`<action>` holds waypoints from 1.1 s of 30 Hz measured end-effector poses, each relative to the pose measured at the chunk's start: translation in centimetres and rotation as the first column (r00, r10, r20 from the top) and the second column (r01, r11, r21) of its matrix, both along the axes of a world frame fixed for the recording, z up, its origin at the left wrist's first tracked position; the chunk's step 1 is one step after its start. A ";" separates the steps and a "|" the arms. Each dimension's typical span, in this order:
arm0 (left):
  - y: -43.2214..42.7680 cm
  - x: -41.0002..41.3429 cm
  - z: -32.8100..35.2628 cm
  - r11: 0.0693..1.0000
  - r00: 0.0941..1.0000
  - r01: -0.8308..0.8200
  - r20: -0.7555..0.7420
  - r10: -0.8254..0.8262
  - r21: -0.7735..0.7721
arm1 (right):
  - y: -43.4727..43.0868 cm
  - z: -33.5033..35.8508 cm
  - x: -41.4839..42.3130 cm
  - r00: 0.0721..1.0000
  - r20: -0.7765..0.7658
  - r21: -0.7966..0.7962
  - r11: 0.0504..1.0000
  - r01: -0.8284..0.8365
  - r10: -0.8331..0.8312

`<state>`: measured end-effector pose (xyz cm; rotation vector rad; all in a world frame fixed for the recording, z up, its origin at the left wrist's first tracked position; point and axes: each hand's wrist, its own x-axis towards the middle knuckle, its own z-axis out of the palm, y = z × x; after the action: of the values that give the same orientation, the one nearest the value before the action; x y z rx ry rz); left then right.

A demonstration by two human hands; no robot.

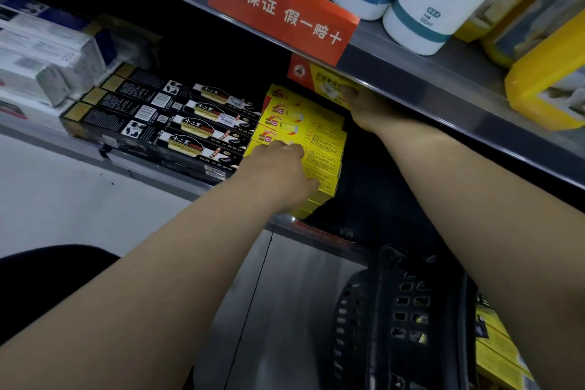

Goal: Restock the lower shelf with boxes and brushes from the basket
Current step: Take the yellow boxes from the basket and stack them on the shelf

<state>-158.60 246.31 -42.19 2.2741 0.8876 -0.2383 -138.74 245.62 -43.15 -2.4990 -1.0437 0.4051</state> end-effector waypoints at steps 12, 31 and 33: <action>0.1 0.2 -0.7 0.989 0.979 0.134 -0.165 -0.123 0.059 | 1.3 -3.6 0.5 0.965 -0.249 -0.101 0.989 -0.103 0.075; -0.2 0.2 -0.6 0.991 0.980 0.120 -0.170 -0.108 0.062 | 1.0 -3.9 1.0 0.971 -0.239 -0.067 0.997 -0.041 0.023; -0.3 0.1 -0.4 0.992 0.983 0.108 -0.159 -0.097 0.066 | 0.9 -3.7 1.0 0.974 -0.225 -0.101 0.994 -0.049 0.025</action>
<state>-158.52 246.05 -42.61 2.3987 0.8711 -0.4411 -137.74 246.53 -46.90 -2.4569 -1.0032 0.7523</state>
